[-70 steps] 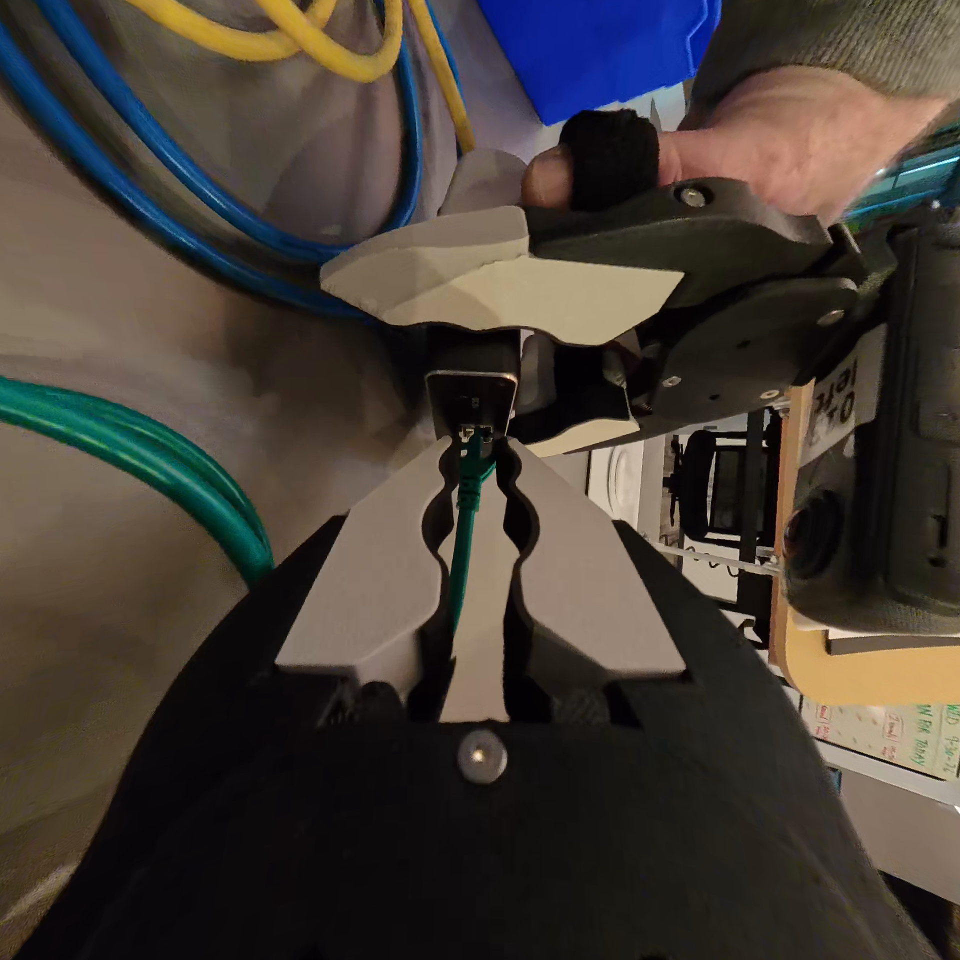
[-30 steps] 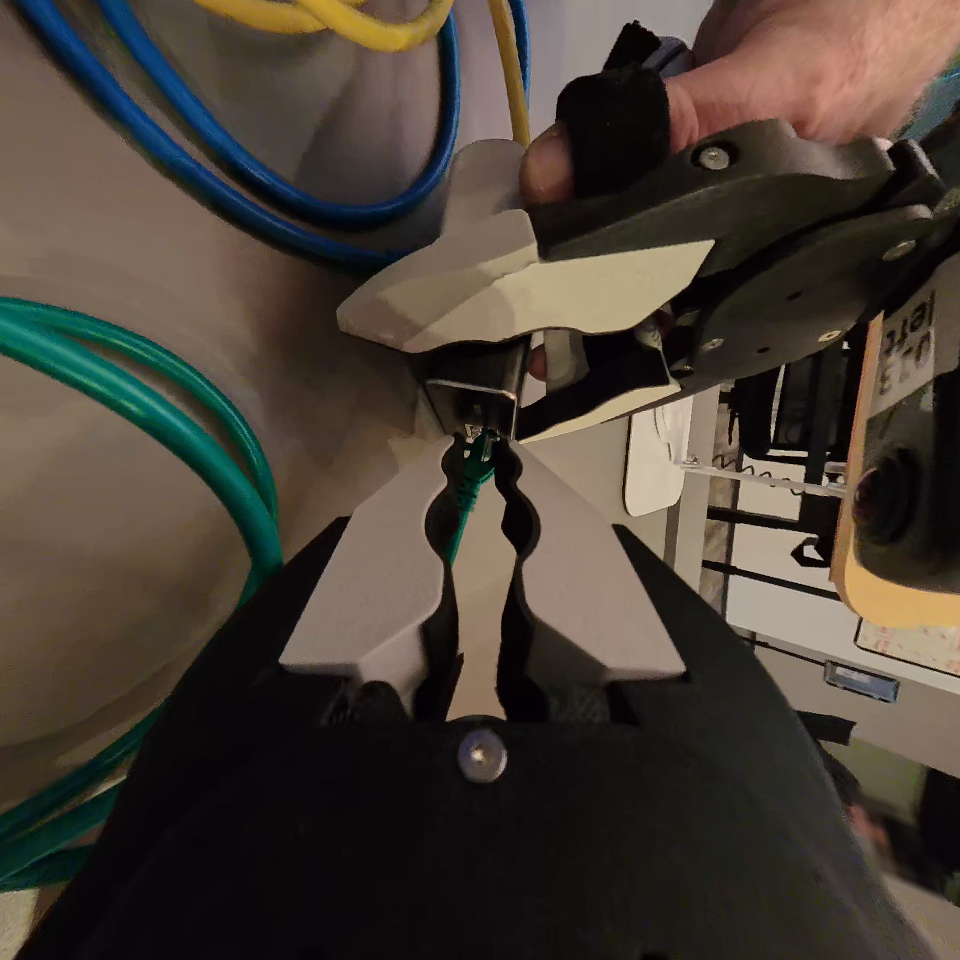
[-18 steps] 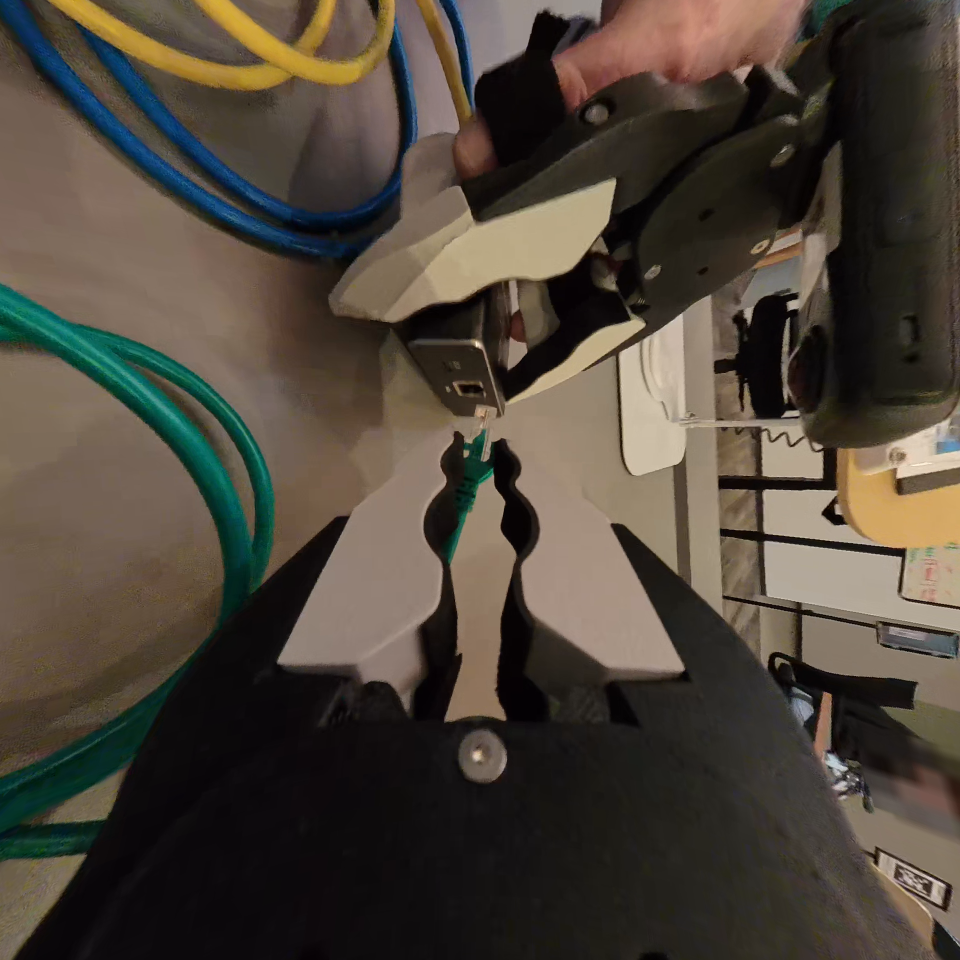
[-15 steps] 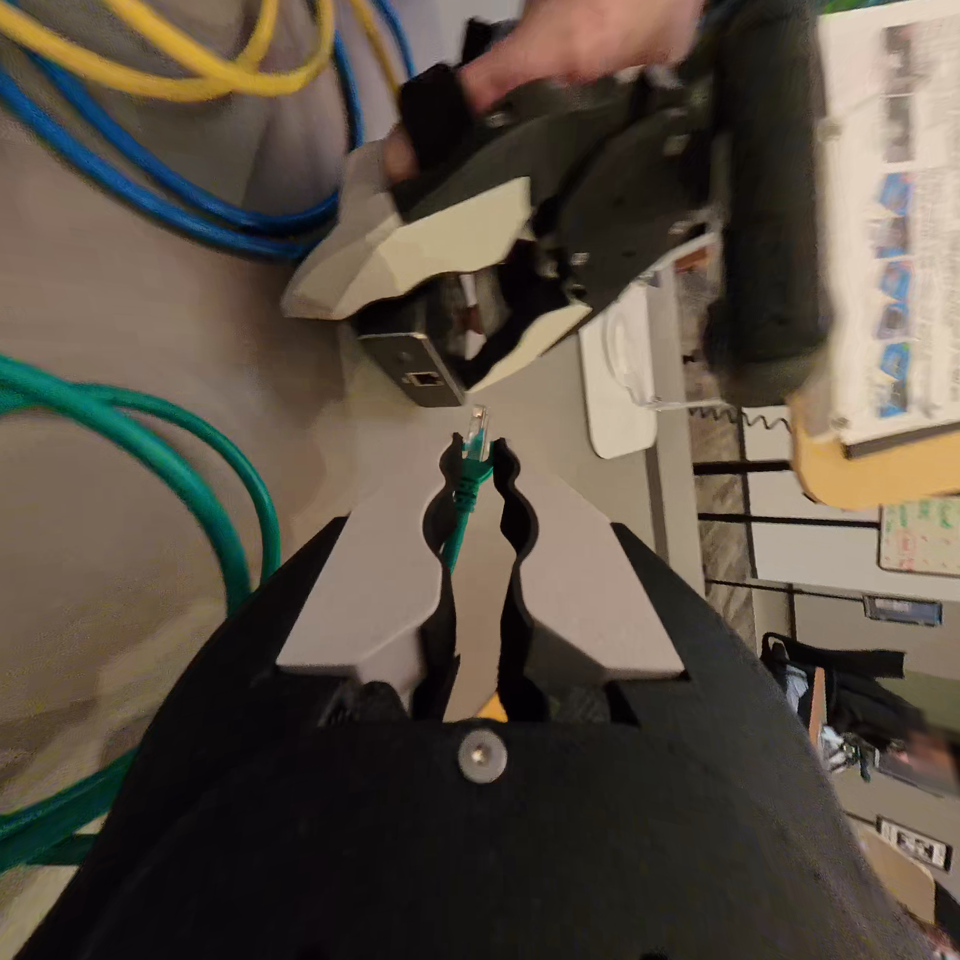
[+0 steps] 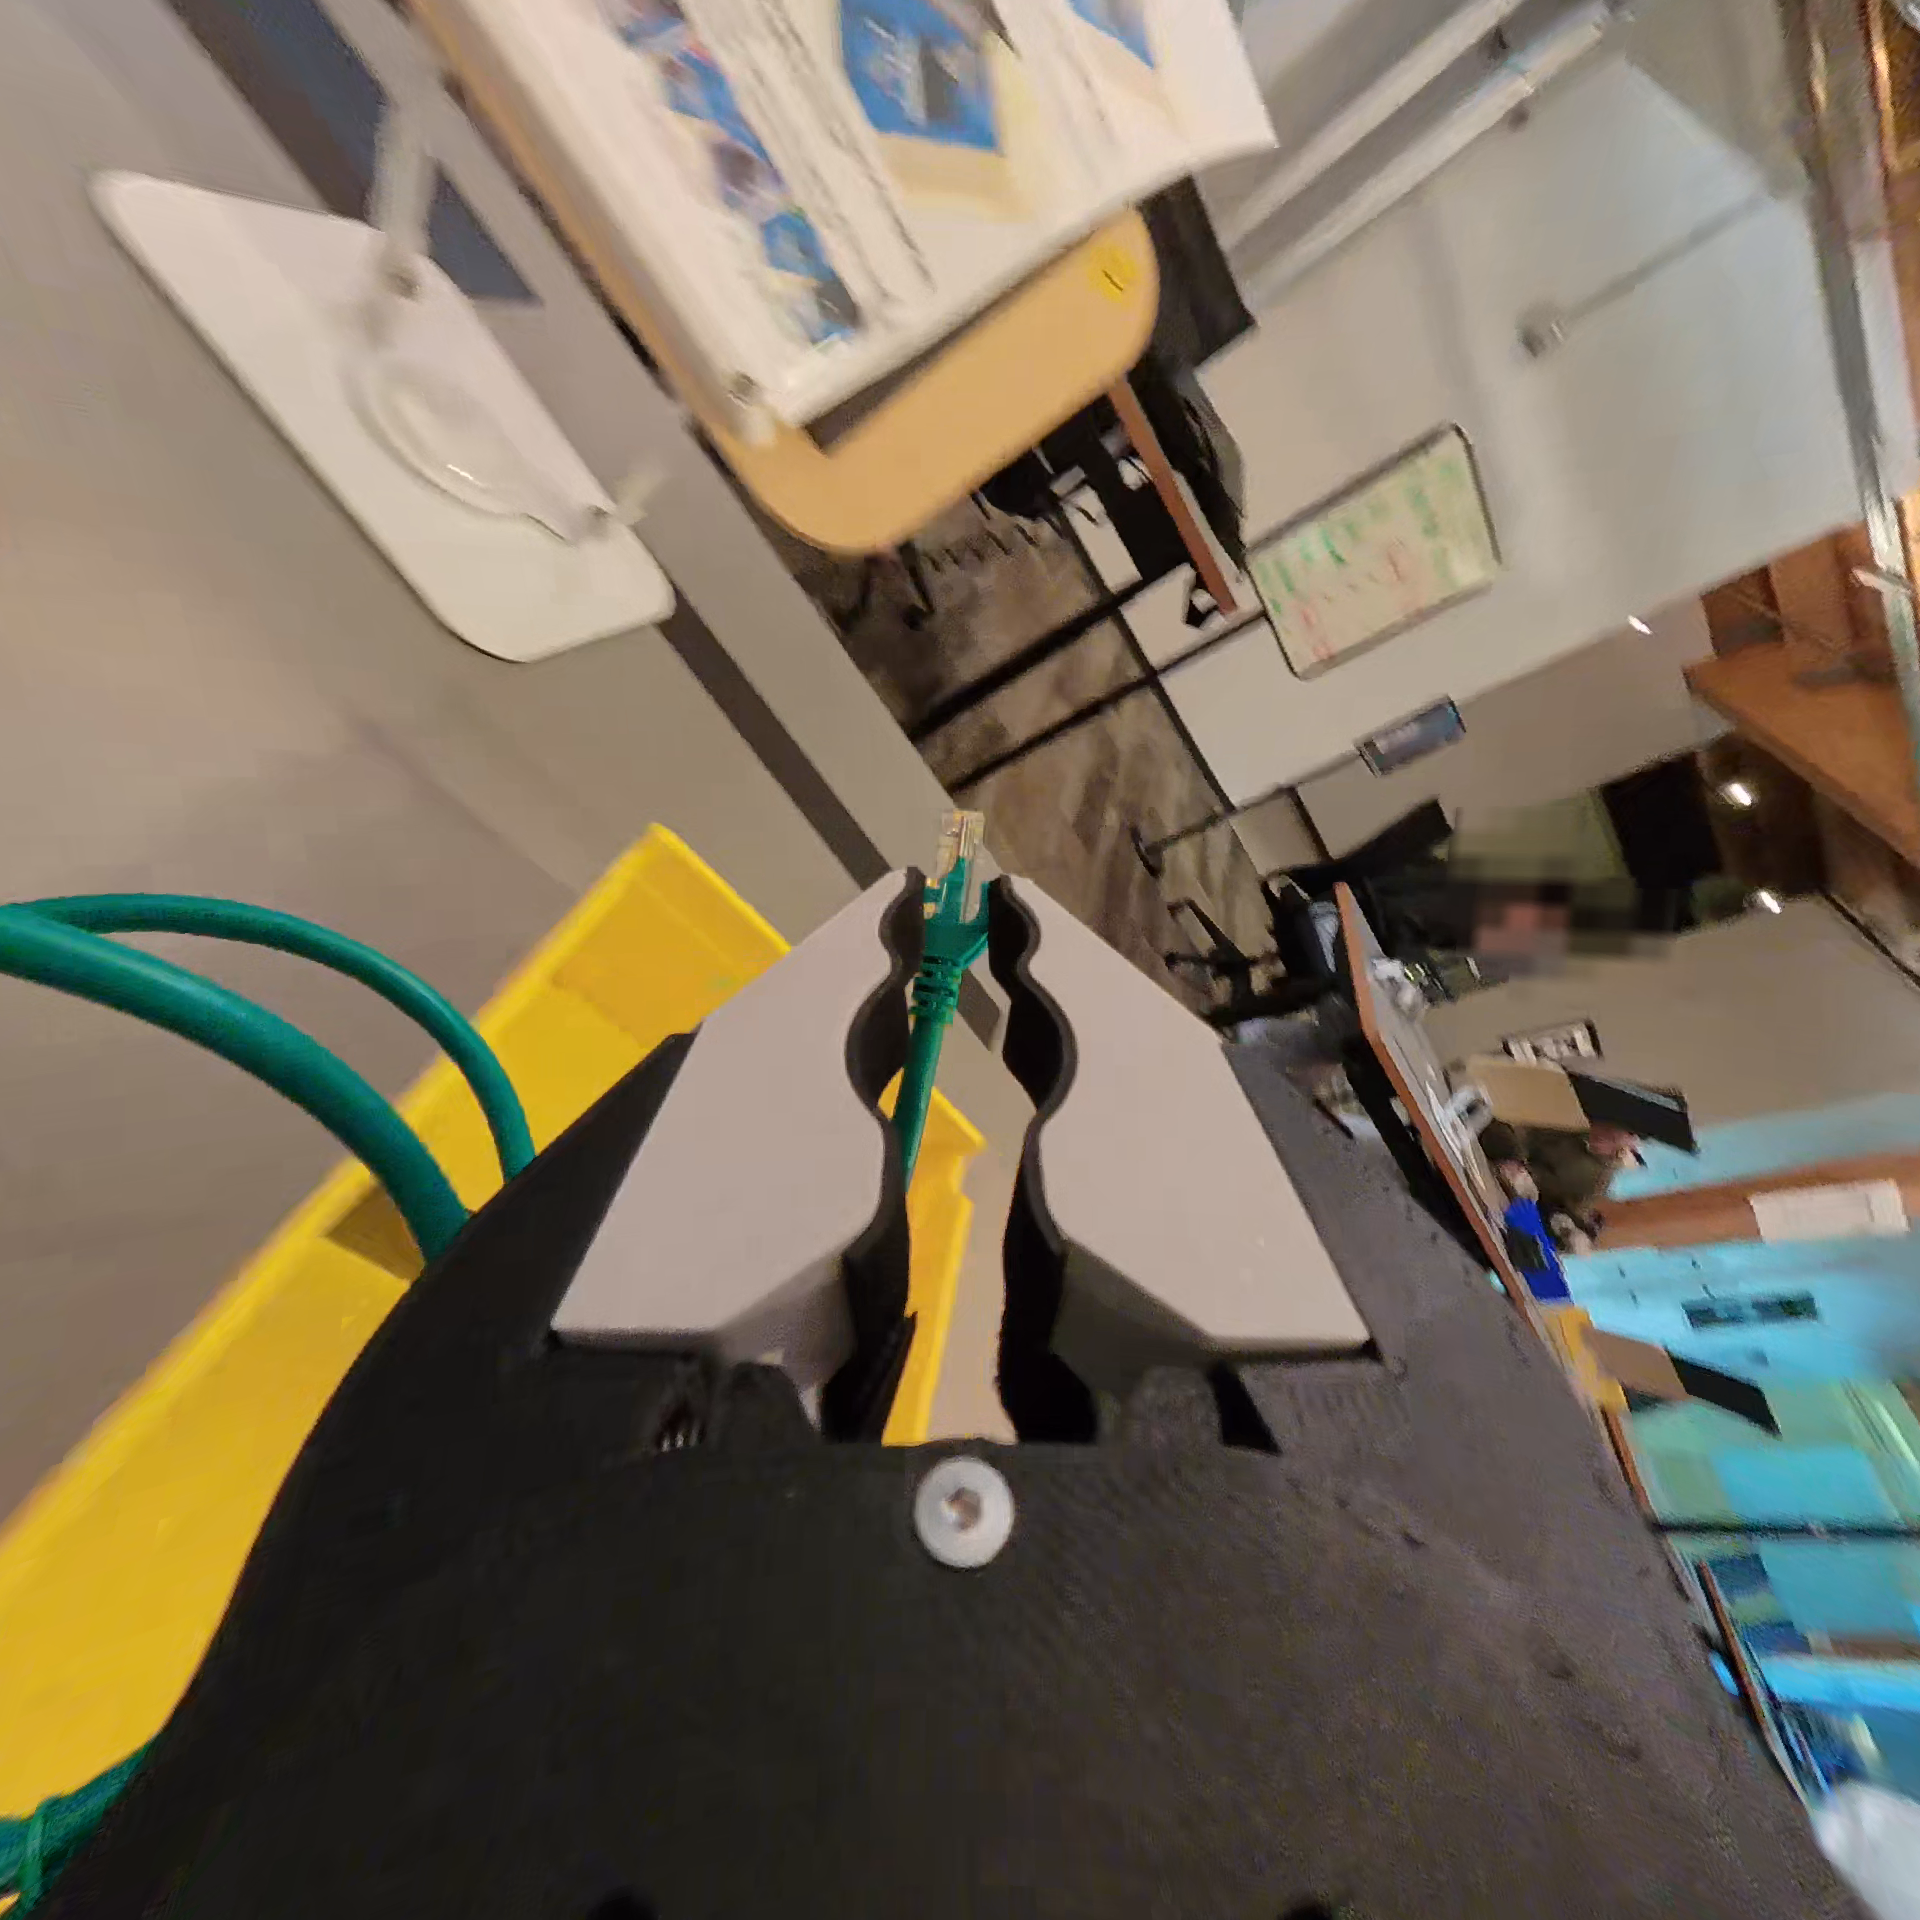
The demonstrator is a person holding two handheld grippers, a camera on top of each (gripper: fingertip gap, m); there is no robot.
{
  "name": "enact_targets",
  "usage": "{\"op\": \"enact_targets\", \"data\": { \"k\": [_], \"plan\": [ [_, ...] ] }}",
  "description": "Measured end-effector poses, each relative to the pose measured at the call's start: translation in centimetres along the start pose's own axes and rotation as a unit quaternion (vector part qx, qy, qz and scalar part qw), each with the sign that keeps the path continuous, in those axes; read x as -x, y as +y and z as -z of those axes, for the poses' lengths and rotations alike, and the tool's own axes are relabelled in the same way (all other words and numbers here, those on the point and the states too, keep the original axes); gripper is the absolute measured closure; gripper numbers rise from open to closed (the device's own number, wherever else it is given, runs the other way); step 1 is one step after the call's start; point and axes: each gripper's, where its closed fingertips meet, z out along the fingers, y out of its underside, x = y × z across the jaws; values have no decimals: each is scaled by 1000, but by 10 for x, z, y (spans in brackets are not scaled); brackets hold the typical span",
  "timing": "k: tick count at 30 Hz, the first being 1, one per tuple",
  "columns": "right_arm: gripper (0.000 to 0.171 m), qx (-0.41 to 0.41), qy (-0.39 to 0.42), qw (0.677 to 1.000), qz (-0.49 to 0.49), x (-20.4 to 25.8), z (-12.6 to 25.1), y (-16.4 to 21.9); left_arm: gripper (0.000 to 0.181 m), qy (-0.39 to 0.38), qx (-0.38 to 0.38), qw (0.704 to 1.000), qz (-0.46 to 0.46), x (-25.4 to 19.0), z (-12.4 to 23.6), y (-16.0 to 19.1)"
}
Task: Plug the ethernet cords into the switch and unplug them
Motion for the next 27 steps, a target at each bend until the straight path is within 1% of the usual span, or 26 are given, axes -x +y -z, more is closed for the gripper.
{"op": "enact_targets", "data": {
  "k": [2,4,9,12,14,15,17,19,22,25,27],
  "plan": [
    [162,25,33,999,-11,-25,-1,27,73,-16,13,1000,-7,1,0,5],
    [162,42,51,997,-31,-38,-2,54,73,-27,12,1000,-7,2,1,5],
    [162,74,104,991,-39,-34,-12,114,73,-44,18,999,-8,1,3,7],
    [161,98,94,990,-44,-13,-23,146,73,-51,22,998,-18,0,4,6],
    [159,119,64,990,-37,6,-27,162,73,-54,28,998,-21,0,5,8],
    [152,130,42,990,-32,15,-28,168,73,-59,28,998,-26,1,6,8],
    [147,155,6,988,-23,28,-24,178,73,-63,34,997,-31,1,7,9],
    [141,148,4,989,-24,26,-15,175,73,-71,33,996,-33,3,9,9],
    [142,125,11,992,-29,15,3,154,73,-80,16,996,-23,6,14,5],
    [145,96,5,995,-27,12,20,119,73,-101,0,995,-11,13,25,2],
    [147,61,-16,998,-32,21,30,85,73,-115,-24,993,4,17,37,-3]
  ]
}}
